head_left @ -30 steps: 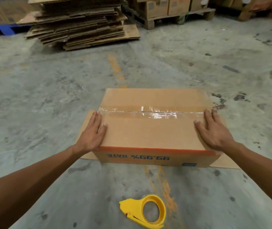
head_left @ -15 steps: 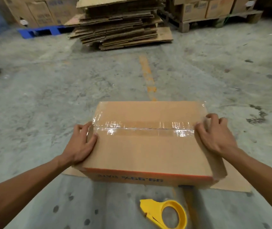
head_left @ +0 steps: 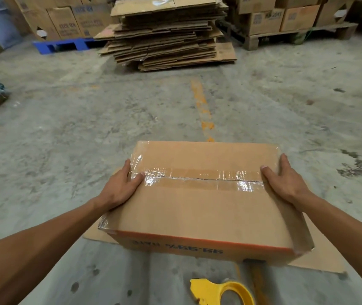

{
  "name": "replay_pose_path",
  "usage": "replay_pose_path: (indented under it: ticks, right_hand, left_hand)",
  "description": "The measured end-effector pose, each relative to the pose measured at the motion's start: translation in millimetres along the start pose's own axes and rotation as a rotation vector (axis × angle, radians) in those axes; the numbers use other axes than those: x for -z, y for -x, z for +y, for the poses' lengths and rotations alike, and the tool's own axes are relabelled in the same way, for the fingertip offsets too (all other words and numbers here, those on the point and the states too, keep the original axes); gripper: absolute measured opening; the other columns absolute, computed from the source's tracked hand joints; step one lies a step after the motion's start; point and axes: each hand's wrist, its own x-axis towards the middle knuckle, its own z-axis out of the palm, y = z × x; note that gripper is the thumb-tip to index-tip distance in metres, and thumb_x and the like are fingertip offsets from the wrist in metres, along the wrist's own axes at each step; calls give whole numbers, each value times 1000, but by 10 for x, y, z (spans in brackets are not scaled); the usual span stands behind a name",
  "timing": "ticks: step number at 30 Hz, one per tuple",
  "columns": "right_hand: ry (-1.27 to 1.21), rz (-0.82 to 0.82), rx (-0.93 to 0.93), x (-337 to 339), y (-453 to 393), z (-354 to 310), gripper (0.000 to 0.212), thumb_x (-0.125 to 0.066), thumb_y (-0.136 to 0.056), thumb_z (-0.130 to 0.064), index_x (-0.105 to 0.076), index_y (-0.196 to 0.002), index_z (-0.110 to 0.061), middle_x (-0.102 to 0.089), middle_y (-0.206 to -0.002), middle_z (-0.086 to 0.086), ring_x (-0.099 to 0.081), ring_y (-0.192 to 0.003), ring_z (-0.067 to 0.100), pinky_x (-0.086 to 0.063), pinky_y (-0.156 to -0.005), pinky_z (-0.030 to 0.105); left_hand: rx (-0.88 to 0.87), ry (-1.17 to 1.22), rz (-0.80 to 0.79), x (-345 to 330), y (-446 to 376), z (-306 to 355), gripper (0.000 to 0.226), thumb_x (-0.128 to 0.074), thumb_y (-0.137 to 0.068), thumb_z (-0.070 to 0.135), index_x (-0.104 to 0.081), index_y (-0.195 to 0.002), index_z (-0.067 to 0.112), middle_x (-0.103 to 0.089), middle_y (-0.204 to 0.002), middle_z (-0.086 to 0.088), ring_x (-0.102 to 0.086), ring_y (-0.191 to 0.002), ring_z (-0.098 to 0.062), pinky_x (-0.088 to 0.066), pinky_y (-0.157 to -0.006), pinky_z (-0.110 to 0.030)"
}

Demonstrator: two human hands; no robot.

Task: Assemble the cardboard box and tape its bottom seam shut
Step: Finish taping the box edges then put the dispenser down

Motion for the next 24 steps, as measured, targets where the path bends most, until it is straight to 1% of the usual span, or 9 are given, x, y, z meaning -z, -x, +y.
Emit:
replay_pose_path:
  ticks: [3, 6, 10, 12, 15, 18, 20, 22, 24]
  right_hand:
    - [-26, 50, 66, 125, -1, -148, 80, -49, -95, -50, -11, -157, -18, -42, -150, 18, -40, -134, 40, -34, -106, 42]
    - [-114, 202, 231, 285, -29, -313, 82, -51, -91, -54, -10, -156, -25, -40, -153, 10, -39, -136, 36, -34, -110, 45]
    - [-360, 377, 452, 459, 31, -567, 86, -61, -92, -42, -5, -156, -30, -18, -163, -8, -23, -143, 7, -23, -116, 33]
    - [-429, 363, 481, 453, 105, -588, 88, -66, -91, -32, -6, -156, -31, -20, -162, -7, -26, -136, 2, -26, -109, 26]
    - [-439, 323, 470, 279, 191, -395, 91, -69, -89, -23, -7, -155, -30, -25, -160, -2, -32, -139, 11, -29, -108, 27]
    - [-462, 313, 426, 104, 263, -148, 86, -62, -89, -42, -5, -154, -36, -25, -161, -4, -31, -142, 12, -32, -114, 41]
    - [-532, 302, 415, 82, 315, -85, 71, -53, -91, -50, -16, -151, -39, -36, -154, -5, -39, -138, 13, -39, -108, 39]
    - [-579, 331, 430, 137, 382, -149, 45, -44, -98, -45, -38, -141, -36, -52, -137, -6, -51, -122, 12, -43, -96, 31]
    - [-574, 392, 392, 231, 394, -299, 35, -34, -103, -42, -53, -129, -27, -58, -118, -4, -54, -109, 15, -40, -86, 30]
  left_hand:
    - [-13, 23, 75, 158, 2, 120, 72, -47, -96, 51, -17, -155, 23, -48, -147, -9, -50, -127, -31, -37, -96, -33]
    - [-89, 90, 270, 326, -46, 206, 78, -53, -93, 51, -14, -156, 27, -44, -150, -3, -46, -132, -27, -37, -105, -36]
    - [-268, 282, 491, 539, -143, 266, 90, -62, -86, 50, -7, -155, 33, -24, -159, 10, -29, -139, -4, -29, -113, -31]
    - [-260, 369, 454, 519, -131, 198, 97, -65, -81, 53, -4, -154, 37, -23, -158, 9, -29, -138, -4, -31, -112, -33]
    - [-221, 412, 349, 281, -40, -63, 102, -67, -74, 58, -5, -153, 41, -28, -156, 6, -34, -140, -12, -35, -113, -47]
    - [-213, 404, 305, 130, 44, -197, 90, -66, -74, 60, -21, -148, 35, -38, -147, 3, -41, -134, -17, -40, -109, -50]
    - [-188, 420, 308, 138, 68, -178, 89, -62, -74, 64, -25, -145, 25, -42, -143, 0, -45, -130, -18, -41, -108, -50]
    - [-177, 473, 343, 226, 72, -107, 86, -57, -77, 65, -28, -143, 20, -45, -142, -2, -48, -126, -18, -42, -107, -47]
    - [-192, 507, 416, 348, 29, 1, 72, -54, -87, 59, -31, -143, 20, -47, -142, -2, -48, -125, -16, -41, -106, -39]
